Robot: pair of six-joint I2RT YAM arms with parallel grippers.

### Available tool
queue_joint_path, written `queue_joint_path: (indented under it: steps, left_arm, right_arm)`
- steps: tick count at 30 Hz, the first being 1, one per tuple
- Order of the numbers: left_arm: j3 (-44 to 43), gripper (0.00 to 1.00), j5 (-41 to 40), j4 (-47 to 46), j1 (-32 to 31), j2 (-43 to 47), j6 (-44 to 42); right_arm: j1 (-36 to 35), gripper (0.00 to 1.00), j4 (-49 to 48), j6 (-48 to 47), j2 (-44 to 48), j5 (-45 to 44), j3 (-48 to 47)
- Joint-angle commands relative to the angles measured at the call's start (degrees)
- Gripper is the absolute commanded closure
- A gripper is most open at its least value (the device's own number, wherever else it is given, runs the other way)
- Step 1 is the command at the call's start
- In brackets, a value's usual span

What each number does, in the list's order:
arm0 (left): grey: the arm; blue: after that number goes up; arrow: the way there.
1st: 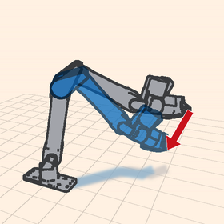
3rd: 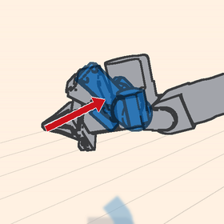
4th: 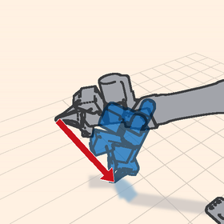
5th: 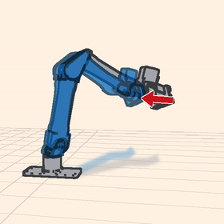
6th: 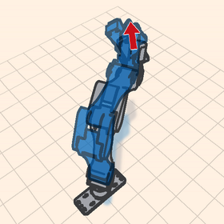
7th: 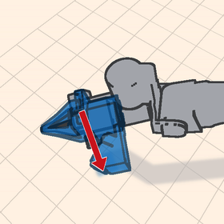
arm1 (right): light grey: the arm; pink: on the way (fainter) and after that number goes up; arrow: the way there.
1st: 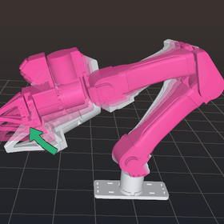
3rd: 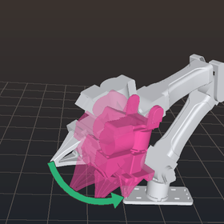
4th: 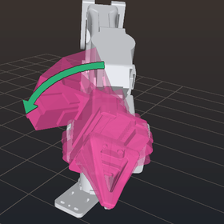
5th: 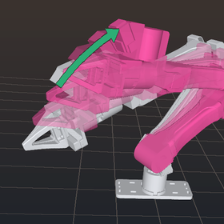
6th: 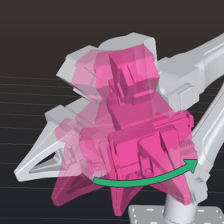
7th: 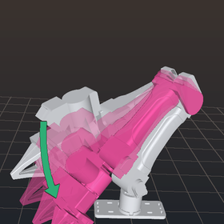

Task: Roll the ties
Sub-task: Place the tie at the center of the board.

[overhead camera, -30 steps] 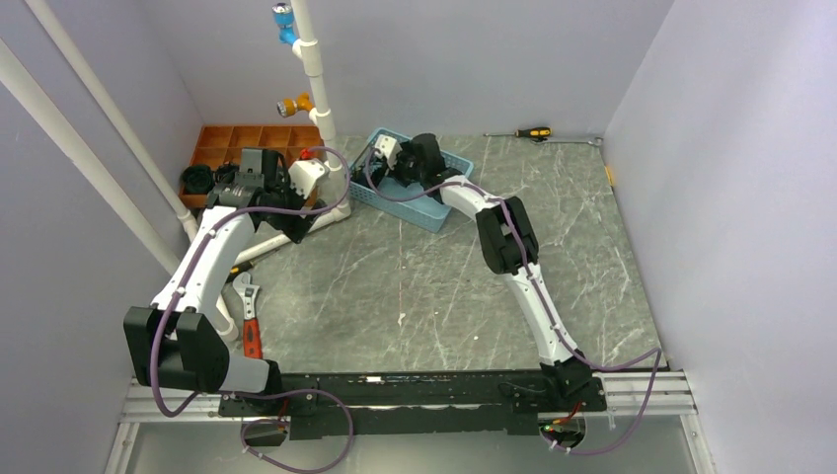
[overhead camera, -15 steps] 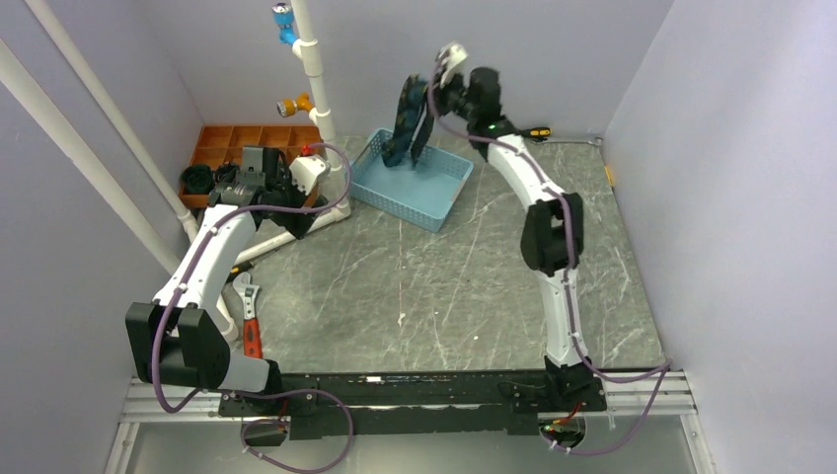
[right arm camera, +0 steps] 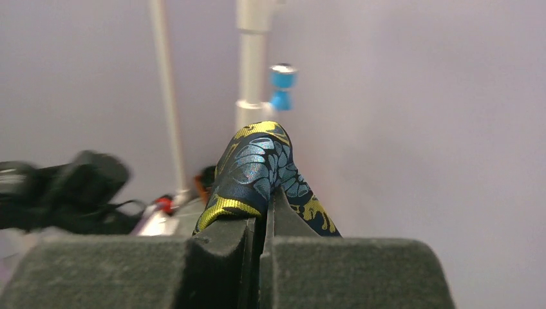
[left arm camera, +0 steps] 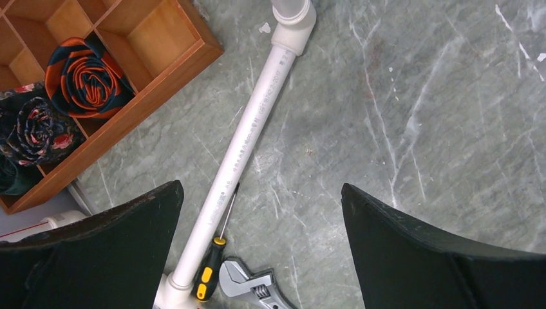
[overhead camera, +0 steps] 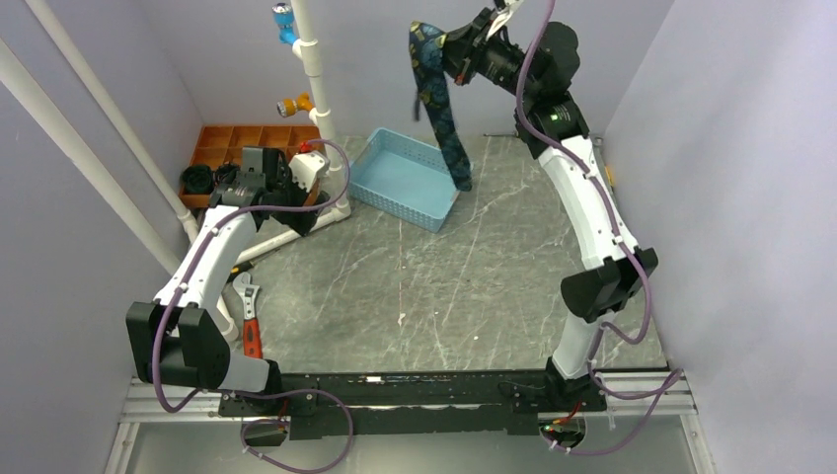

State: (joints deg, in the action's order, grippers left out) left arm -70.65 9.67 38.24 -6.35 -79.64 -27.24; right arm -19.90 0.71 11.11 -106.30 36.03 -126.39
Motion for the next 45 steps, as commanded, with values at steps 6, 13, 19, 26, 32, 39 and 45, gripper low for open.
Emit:
queue_joint_path:
  steps: [6,13,19,26,32,39,45]
  left_arm:
    - [-2.7,0.01,5.2,-0.3,2.8,1.4,5.1]
    - [-1.3,0.01,5.9,0.6,4.2,3.9,2.8]
    - [0.0,0.01,7.8,2.7,4.2,5.6,1.4]
    - [1.8,0.0,10.2,3.0,3.5,7.2,0.2]
    - [5.7,0.01,12.7,3.2,-0.4,8.2,-6.2]
    - [13.0,0.01,16.4,3.3,-9.6,8.3,-19.0]
    - [16.5,0.01,15.1,-3.2,-16.9,4.5,-26.4]
  right_arm:
    - [-9.8,1.0,4.4,11.3,8.7,7.8,18.4]
    - [-13.3,1.0,14.3,6.7,3.8,4.1,31.2]
    - [-10.5,1.0,19.0,-4.5,-9.5,-10.6,30.8]
    - [-2.0,1.0,19.4,-8.6,-18.8,-22.2,21.3]
    - [2.5,1.0,20.7,-11.4,-17.3,-24.9,18.8]
    - [2.8,1.0,27.5,-22.3,-6.9,-17.0,33.6]
    - [7.3,1.0,30.3,-21.6,-3.8,-17.7,38.4]
